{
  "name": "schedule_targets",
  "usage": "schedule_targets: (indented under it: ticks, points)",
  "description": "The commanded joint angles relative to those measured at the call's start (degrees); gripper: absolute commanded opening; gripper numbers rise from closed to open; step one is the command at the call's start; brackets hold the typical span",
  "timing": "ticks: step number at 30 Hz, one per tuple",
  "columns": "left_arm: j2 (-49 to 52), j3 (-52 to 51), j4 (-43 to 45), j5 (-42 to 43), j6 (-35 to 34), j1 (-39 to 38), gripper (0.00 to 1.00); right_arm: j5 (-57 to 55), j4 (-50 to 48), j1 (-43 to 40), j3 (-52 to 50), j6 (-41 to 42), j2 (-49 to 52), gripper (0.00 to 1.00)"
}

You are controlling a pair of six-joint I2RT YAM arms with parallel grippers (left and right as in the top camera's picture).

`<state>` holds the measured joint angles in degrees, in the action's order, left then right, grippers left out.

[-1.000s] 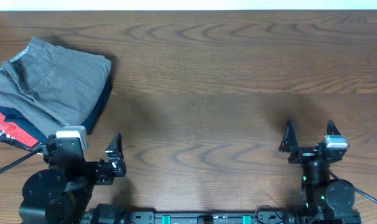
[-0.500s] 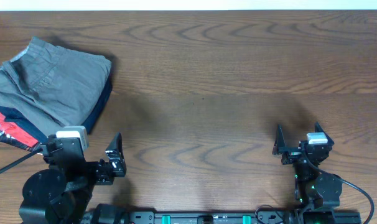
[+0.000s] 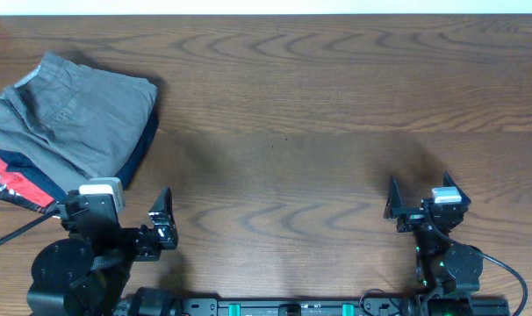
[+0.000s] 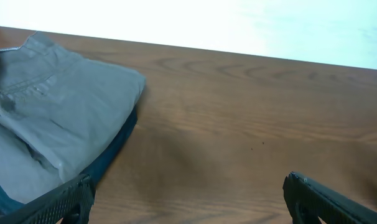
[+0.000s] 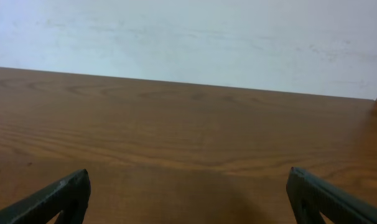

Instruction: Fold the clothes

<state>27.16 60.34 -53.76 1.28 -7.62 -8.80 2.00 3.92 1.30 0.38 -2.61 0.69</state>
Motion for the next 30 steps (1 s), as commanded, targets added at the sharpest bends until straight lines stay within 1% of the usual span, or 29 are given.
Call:
schedule_targets:
  ticks: [1,17,19,22,24,26,30]
  points:
    - [-0.2,-0.2,0.0,-0.5,0.5,-0.2,0.98,1.0,0.2,-0.6,-0.1,-0.9,-0.4,0.99]
    - [-0.2,-0.3,-0.1,-0.5,0.5,-0.2,0.98,1.0,0.2,-0.6,-0.1,-0.9,-0.4,0.99]
    - [-0.3,-0.3,-1.6,-0.6,0.5,-0.2,0.98,1.0,0.2,-0.6,-0.1,-0.9,-0.4,0.99]
    - [-1.1,-0.8,-6.5,-1.5,0.5,0.8,0.98,1.0,0.2,-0.6,-0.1,-0.9,-0.4,0.99]
    - [-2.6,-2.4,-7.5,-2.0,0.6,2.4,0.98,1.0,0.2,-0.6,-0.1,-0.9,-0.4,0.99]
    - [-5.2,-5.9,-6.5,-2.3,0.6,4.3,0.98,1.0,0.2,-0.6,-0.1,-0.9,-0.4,0.99]
    - [-12.0,-16.6,-0.5,-2.4,1.2,6.3,0.98,1.0,0.2,-0.6,-0.1,-0.9,-0.4,0.99]
